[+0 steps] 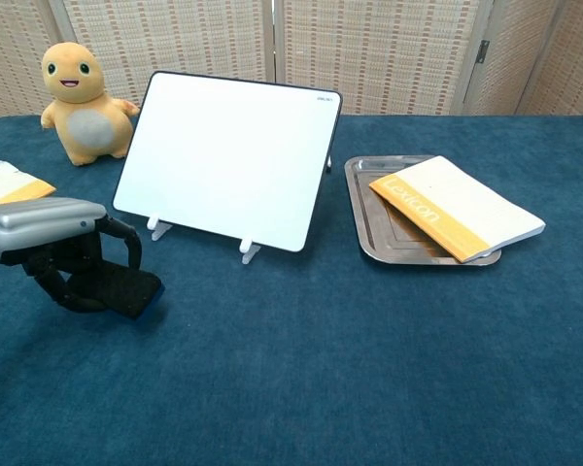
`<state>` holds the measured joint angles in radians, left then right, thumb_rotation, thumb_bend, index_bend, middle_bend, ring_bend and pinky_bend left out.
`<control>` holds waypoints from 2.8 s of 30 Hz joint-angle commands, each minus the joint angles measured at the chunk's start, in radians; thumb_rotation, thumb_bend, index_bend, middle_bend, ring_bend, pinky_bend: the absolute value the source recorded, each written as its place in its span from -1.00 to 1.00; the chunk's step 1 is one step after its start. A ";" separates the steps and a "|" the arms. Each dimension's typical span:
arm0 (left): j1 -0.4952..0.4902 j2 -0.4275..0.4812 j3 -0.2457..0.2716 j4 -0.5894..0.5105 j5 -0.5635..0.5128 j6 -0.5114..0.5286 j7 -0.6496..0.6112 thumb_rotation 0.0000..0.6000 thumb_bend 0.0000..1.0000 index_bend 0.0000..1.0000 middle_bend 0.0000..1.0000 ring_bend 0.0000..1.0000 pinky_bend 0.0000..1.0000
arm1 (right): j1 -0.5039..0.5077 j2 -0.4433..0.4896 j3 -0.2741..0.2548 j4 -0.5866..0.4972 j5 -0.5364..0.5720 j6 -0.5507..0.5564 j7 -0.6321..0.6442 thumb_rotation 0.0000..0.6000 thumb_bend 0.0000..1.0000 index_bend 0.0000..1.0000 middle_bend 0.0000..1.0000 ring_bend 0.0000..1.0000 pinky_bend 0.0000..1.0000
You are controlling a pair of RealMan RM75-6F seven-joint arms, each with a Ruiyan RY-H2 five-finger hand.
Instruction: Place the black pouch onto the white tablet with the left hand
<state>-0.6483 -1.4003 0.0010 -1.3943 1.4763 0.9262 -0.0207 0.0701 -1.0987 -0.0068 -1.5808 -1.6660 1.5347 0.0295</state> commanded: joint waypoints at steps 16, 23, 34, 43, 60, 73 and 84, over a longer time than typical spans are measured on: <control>0.006 -0.228 -0.159 0.196 0.091 0.372 0.118 1.00 -0.36 0.15 1.00 1.00 1.00 | -0.013 0.026 0.012 0.014 0.016 0.037 0.101 1.00 -0.70 -1.00 -1.00 -1.00 -0.80; -0.075 -0.382 -0.162 0.422 0.120 0.343 0.069 1.00 -0.36 0.15 1.00 1.00 1.00 | -0.024 0.039 0.021 0.032 0.027 0.061 0.162 1.00 -0.70 -1.00 -1.00 -1.00 -0.79; -0.171 -0.518 -0.195 0.692 0.095 0.309 -0.065 1.00 -0.35 0.16 1.00 1.00 1.00 | -0.022 0.049 0.033 0.040 0.055 0.044 0.195 1.00 -0.70 -1.00 -1.00 -1.00 -0.79; -0.212 -0.582 -0.198 0.850 0.057 0.250 -0.147 1.00 -0.36 0.16 1.00 1.00 1.00 | -0.017 0.053 0.042 0.041 0.077 0.026 0.201 1.00 -0.70 -1.00 -1.00 -1.00 -0.79; -0.229 -0.648 -0.166 0.981 0.041 0.256 -0.192 1.00 -0.37 -0.34 1.00 1.00 1.00 | -0.020 0.051 0.048 0.029 0.089 0.021 0.181 1.00 -0.70 -1.00 -1.00 -1.00 -0.79; -0.176 -0.576 -0.128 0.858 0.059 0.356 -0.117 1.00 -0.37 -0.52 1.00 1.00 1.00 | -0.023 0.047 0.047 0.029 0.083 0.025 0.168 1.00 -0.70 -1.00 -1.00 -1.00 -0.79; 0.118 -0.040 0.047 0.049 0.010 0.432 0.204 1.00 -0.48 -0.70 0.99 0.73 0.98 | -0.033 0.040 0.035 0.029 0.051 0.047 0.149 1.00 -0.70 -1.00 -1.00 -1.00 -0.79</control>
<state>-0.6931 -1.7281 -0.0558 -0.9731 1.5311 1.3249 0.0122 0.0363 -1.0576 0.0296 -1.5513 -1.6132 1.5838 0.1827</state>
